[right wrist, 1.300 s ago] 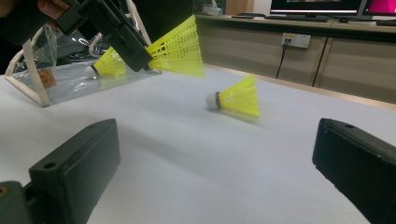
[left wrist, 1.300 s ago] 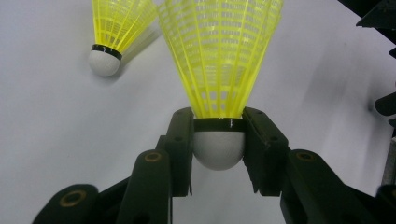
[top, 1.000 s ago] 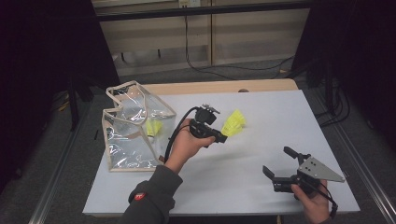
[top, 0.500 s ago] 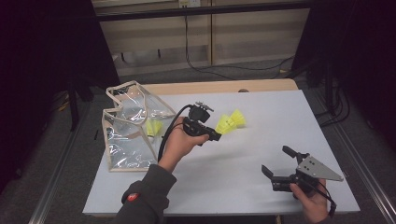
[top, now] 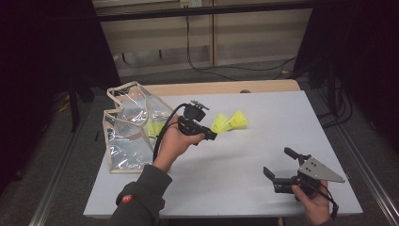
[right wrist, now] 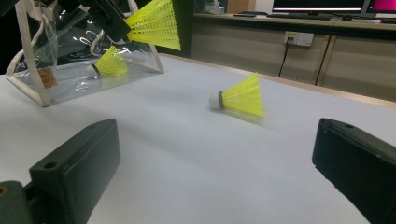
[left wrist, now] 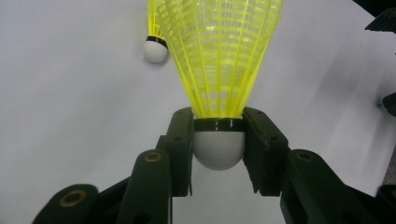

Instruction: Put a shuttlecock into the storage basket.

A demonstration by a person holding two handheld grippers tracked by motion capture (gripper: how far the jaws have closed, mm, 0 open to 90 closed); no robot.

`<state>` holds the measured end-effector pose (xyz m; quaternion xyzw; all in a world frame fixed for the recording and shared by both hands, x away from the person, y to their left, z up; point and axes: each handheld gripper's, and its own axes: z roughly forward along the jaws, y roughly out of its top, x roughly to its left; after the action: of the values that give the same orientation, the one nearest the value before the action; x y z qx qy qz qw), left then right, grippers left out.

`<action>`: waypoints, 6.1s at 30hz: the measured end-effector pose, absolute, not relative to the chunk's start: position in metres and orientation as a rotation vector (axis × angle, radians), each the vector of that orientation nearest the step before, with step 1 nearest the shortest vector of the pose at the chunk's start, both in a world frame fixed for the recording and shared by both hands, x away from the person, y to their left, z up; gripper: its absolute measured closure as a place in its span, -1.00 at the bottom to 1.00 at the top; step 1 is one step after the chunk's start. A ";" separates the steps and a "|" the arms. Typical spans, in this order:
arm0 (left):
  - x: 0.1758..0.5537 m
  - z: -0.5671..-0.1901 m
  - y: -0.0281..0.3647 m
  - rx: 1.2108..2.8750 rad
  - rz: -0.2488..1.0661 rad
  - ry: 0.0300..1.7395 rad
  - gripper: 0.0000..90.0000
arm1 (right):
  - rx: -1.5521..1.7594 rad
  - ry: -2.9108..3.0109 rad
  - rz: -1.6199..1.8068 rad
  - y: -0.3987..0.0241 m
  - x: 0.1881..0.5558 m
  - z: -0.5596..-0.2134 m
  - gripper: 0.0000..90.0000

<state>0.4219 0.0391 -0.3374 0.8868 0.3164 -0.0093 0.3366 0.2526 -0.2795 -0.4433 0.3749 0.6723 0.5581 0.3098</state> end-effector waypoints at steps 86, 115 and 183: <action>0.441 -0.282 0.085 2.236 0.029 0.940 0.45 | 1.001 1.751 1.471 -0.285 0.249 -0.442 -0.97; 0.446 -0.266 0.102 2.228 0.052 0.980 0.45 | 1.006 1.751 1.469 -0.285 0.248 -0.443 -0.97; 0.452 -0.235 0.160 2.155 0.138 1.145 0.45 | 1.007 1.740 1.465 -0.287 0.247 -0.442 -0.97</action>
<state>0.4517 0.1599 -0.2348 0.8287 0.4402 0.0530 0.3416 0.2470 -0.2874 -0.4419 0.3834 0.6624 0.5576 0.3214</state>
